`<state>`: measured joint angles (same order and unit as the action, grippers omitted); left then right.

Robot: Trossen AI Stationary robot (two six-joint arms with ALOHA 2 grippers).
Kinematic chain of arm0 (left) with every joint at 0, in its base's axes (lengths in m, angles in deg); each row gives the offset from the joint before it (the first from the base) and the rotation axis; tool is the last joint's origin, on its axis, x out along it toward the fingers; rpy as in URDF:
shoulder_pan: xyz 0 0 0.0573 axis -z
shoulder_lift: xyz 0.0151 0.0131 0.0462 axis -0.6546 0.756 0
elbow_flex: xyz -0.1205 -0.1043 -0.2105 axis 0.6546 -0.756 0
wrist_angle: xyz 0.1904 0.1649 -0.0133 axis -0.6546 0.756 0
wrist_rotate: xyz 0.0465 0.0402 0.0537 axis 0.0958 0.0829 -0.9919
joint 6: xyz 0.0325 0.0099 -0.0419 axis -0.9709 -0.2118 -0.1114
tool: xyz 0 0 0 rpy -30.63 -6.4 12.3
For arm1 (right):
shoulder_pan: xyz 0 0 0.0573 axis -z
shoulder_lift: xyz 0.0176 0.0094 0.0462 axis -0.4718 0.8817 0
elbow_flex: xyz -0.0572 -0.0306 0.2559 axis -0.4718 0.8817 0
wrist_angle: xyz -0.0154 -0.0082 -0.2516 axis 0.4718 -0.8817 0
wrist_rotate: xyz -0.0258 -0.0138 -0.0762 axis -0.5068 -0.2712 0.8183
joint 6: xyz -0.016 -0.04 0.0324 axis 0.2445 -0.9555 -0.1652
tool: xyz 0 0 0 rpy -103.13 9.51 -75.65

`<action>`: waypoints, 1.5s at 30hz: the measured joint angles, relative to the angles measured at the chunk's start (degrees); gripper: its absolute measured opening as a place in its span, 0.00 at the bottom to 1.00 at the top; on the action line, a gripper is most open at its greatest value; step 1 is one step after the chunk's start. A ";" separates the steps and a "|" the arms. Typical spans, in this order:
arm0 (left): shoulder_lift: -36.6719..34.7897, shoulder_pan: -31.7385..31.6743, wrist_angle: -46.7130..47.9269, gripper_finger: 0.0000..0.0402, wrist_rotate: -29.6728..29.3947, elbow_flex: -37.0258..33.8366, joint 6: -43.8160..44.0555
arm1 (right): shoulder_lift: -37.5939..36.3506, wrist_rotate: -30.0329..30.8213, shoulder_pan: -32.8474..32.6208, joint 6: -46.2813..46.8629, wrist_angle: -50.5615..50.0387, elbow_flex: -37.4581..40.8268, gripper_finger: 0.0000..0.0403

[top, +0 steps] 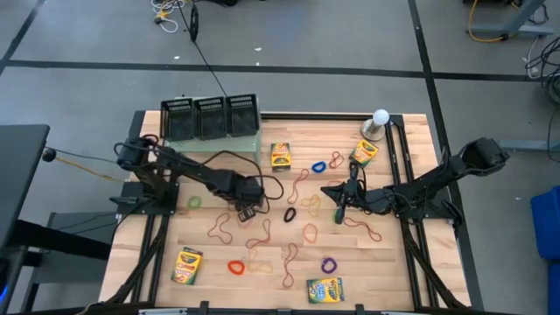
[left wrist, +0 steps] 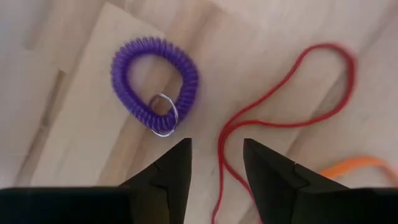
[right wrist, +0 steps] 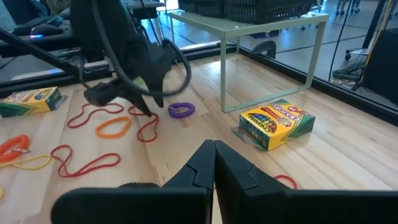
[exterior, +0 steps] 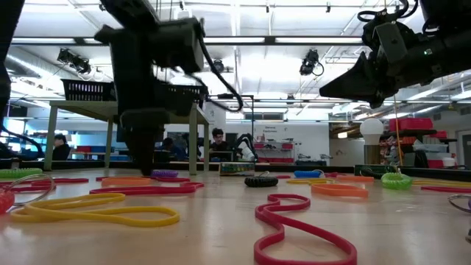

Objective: Pick & Place Office Desk Supplies
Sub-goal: Put the red rubber band into the left black bin on the shelf

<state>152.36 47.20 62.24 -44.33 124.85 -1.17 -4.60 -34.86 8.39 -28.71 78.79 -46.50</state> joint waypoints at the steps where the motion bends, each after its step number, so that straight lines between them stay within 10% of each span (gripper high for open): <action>1: 0.50 -0.27 -0.19 0.38 0.97 0.00 -1.15 | 0.00 0.00 0.00 -0.04 0.01 0.00 0.02; 16: 1.41 -0.79 -0.34 0.03 5.78 0.22 -9.94 | 0.00 0.00 -0.01 -0.10 0.02 0.00 0.02; 29: -17.02 2.26 5.97 0.01 6.68 -0.11 -8.05 | 0.00 0.00 -0.01 -0.07 -0.31 0.00 0.02; 45: -48.96 4.63 6.32 0.01 -26.11 0.00 2.71 | 0.00 0.00 -0.01 -0.04 -0.48 0.00 0.02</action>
<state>103.40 51.83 68.56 -70.44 124.85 1.54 -4.60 -34.86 8.38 -28.74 78.31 -46.50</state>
